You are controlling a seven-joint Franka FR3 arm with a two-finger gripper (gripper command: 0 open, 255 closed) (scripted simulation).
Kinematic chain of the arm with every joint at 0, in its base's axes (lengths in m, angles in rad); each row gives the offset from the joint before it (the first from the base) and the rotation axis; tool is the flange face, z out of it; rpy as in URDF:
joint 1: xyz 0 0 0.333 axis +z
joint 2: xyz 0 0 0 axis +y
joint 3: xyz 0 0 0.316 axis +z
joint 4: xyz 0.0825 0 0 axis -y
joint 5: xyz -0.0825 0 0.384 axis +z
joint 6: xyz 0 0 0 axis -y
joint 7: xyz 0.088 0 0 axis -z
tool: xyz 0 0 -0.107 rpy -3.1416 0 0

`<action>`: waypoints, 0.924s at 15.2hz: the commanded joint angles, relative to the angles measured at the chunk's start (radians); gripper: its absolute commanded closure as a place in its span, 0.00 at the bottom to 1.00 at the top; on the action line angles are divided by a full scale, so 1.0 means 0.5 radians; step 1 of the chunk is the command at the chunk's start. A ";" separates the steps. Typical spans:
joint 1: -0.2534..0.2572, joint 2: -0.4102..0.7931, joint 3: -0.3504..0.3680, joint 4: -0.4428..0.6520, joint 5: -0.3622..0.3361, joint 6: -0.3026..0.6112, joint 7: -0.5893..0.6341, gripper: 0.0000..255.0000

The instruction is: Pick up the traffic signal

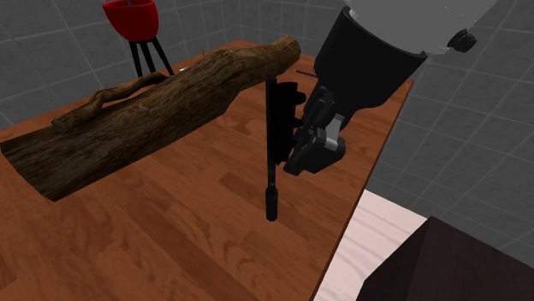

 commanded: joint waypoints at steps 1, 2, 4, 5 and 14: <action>-0.001 -0.015 0.001 0.028 -0.003 -0.045 0.004 1.00; -0.002 -0.024 0.001 0.048 -0.005 -0.073 0.007 1.00; -0.004 -0.038 0.001 0.090 -0.009 -0.130 0.012 1.00; -0.004 -0.045 0.001 0.112 -0.011 -0.158 0.014 1.00; -0.009 -0.083 0.001 0.322 -0.024 -0.406 0.033 1.00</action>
